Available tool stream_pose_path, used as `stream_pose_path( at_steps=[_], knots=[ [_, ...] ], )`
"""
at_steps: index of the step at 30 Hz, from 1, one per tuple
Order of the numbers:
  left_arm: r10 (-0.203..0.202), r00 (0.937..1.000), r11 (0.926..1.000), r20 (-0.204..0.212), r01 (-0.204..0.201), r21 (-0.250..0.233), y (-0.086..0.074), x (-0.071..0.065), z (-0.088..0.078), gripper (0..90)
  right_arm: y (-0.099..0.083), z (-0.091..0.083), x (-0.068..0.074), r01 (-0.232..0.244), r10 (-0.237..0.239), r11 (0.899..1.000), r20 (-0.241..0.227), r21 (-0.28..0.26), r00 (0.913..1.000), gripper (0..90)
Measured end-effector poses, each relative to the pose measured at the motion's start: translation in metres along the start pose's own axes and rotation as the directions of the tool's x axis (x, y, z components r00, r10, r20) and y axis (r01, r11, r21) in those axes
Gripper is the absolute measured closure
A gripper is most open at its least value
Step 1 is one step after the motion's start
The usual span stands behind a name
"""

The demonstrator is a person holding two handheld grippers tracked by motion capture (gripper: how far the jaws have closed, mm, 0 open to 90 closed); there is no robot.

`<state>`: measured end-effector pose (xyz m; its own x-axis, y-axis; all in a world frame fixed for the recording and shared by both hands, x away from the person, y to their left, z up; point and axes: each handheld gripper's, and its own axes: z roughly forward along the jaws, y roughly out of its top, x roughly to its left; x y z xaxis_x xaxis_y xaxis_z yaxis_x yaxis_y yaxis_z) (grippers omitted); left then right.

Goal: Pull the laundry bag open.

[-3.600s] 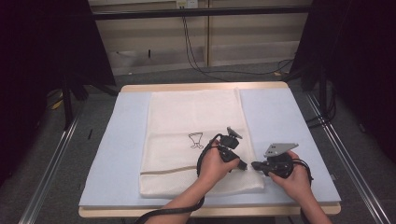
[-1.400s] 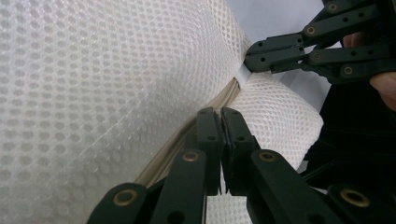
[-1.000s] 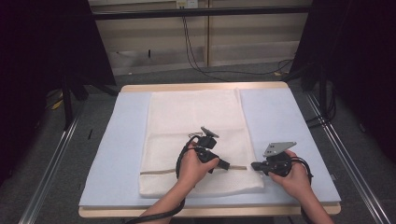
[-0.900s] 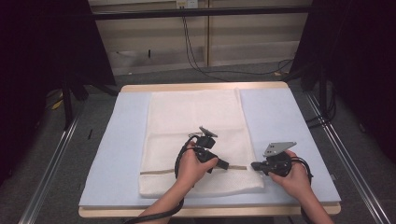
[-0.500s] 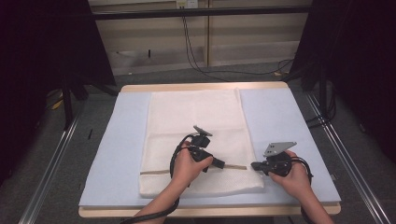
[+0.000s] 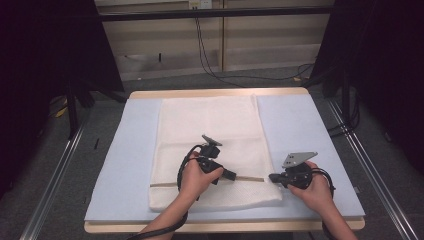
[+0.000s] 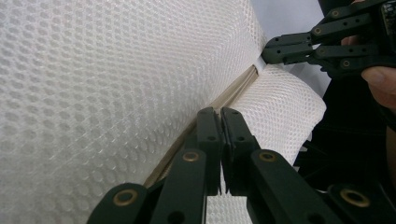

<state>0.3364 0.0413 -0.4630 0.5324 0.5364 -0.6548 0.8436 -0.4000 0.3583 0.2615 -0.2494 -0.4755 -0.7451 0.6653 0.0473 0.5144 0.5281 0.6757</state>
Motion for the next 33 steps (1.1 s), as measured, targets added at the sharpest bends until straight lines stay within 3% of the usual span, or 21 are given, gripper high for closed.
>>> stream_pose_path(
  at_steps=[3, 4, 5, 6, 7, 8, 15, 20, 22, 27, 29, 31, 33],
  knots=[
    [0.001, 1.0000, 1.0000, -0.003, -0.001, 0.002, -0.001, 0.001, -0.002, 87.4, 0.000, 0.000, 0.000, 0.004, -0.004, 1.000, 0.000, 0.002, 1.0000, 90.0],
    [-0.025, 0.9997, 0.9997, 0.009, 0.025, -0.004, -0.001, 0.001, -0.003, 87.5, 0.000, 0.000, 0.000, 0.003, -0.003, 1.000, 0.000, 0.001, 1.0000, 90.0],
    [-0.002, 1.0000, 1.0000, -0.002, 0.002, -0.003, -0.001, 0.002, -0.005, 87.4, 0.000, 0.000, -0.001, 0.001, -0.001, 1.000, -0.004, -0.001, 1.0000, 90.0],
    [-0.013, 0.9998, 0.9999, 0.014, 0.013, 0.001, -0.001, 0.002, -0.006, 87.4, 0.000, 0.000, -0.001, 0.001, -0.001, 1.000, -0.008, 0.001, 1.0000, 90.0],
    [0.006, 1.0000, 1.0000, -0.002, -0.006, 0.002, -0.001, 0.003, -0.007, 87.5, 0.000, 0.000, -0.001, 0.002, -0.002, 1.000, -0.006, 0.001, 1.0000, 90.0],
    [-0.022, 0.9997, 0.9997, 0.006, 0.023, -0.014, -0.002, 0.002, -0.007, 87.5, 0.000, 0.000, -0.001, 0.001, -0.001, 1.000, -0.006, 0.000, 1.0000, 90.0],
    [0.012, 0.9999, 0.9997, -0.002, -0.012, 0.022, -0.003, 0.008, -0.014, 87.5, 0.000, 0.000, 0.000, 0.006, -0.006, 1.000, -0.002, 0.000, 1.0000, 90.0],
    [-0.028, 0.9996, 0.9996, 0.002, 0.028, 0.000, -0.005, 0.009, -0.017, 87.5, 0.000, 0.000, -0.001, 0.004, -0.004, 1.000, -0.005, 0.000, 1.0000, 90.0],
    [-0.020, 0.9997, 0.9998, -0.014, 0.019, -0.003, -0.005, 0.008, -0.019, 87.5, 0.000, 0.000, -0.001, 0.006, -0.006, 1.000, -0.005, 0.001, 1.0000, 90.0],
    [-0.009, 1.0000, 1.0000, -0.003, 0.009, 0.000, -0.005, 0.008, -0.020, 87.5, 0.001, 0.000, 0.000, 0.006, -0.006, 1.000, -0.005, 0.001, 1.0000, 90.0],
    [-0.031, 0.9995, 0.9994, -0.008, 0.031, -0.012, -0.005, 0.007, -0.019, 87.5, 0.000, 0.000, -0.001, 0.007, -0.007, 1.000, -0.004, -0.001, 1.0000, 90.0],
    [0.005, 0.9998, 1.0000, -0.019, -0.004, 0.009, -0.005, 0.012, -0.024, 87.5, 0.000, 0.000, -0.001, 0.004, -0.004, 1.000, -0.006, -0.001, 1.0000, 90.0],
    [-0.014, 0.9997, 0.9999, -0.019, 0.014, 0.002, -0.006, 0.014, -0.028, 87.5, 0.000, 0.000, -0.001, 0.002, -0.002, 1.000, -0.005, 0.000, 1.0000, 90.0]
  ],
)
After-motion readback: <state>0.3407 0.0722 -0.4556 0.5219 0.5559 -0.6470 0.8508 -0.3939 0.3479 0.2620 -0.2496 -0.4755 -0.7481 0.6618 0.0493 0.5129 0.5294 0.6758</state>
